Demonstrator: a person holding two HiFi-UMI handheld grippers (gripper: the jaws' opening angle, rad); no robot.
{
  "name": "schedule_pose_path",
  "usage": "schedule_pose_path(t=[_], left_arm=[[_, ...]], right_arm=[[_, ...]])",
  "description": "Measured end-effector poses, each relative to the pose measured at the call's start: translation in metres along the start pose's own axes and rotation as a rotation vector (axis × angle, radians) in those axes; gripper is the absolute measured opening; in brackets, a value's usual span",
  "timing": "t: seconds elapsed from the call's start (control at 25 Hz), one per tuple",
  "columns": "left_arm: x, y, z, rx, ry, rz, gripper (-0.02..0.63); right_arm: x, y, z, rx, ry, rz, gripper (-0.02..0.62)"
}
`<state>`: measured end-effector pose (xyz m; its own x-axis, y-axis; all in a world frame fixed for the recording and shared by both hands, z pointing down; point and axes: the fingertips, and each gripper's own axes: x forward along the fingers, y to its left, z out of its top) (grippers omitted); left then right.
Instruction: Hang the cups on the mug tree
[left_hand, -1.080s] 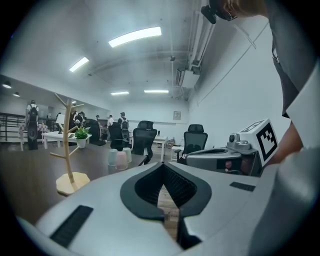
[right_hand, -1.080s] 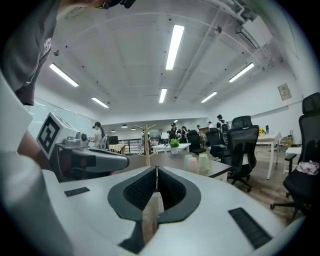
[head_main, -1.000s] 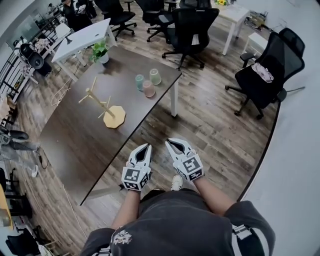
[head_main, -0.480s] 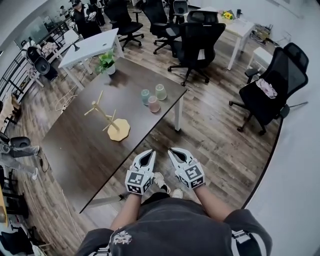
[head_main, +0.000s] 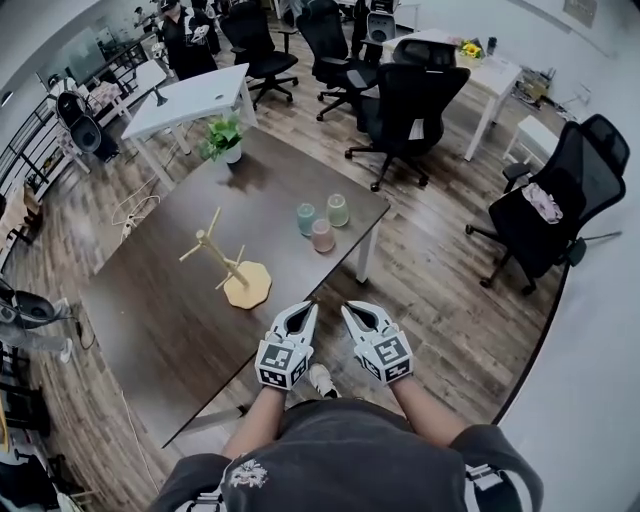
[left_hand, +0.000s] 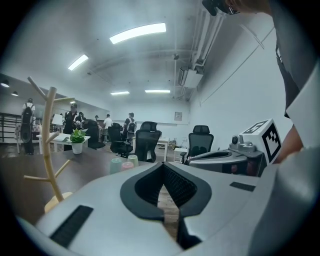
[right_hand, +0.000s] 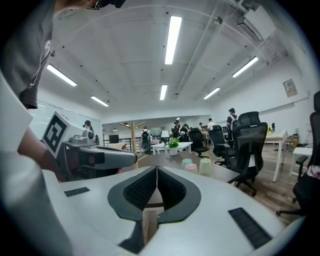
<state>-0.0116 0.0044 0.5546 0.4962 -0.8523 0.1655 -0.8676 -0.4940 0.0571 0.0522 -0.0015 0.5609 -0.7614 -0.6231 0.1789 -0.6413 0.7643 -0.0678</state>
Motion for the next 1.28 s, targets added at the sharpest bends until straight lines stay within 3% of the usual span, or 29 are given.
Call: schedule_pose_path(t=[0.56, 0.72, 0.92, 1.28], left_arm=[[0.034, 0.073, 0.012, -0.021, -0.038, -0.016, 0.006], [0.037, 0.084, 0.009, -0.030, -0.042, -0.030, 0.006], [0.036, 0.101, 0.012, -0.042, -0.044, -0.039, 0.006], [0.053, 0.130, 0.013, -0.023, -0.034, 0.018, 0.006]], right_arm=[[0.091, -0.007, 0.015, -0.031, 0.032, 0.032, 0.026], [0.104, -0.008, 0.023, -0.004, 0.021, 0.003, 0.026], [0.114, -0.006, 0.028, -0.041, 0.016, 0.001, 0.026], [0.125, -0.042, 0.027, -0.016, 0.009, -0.056, 0.026]])
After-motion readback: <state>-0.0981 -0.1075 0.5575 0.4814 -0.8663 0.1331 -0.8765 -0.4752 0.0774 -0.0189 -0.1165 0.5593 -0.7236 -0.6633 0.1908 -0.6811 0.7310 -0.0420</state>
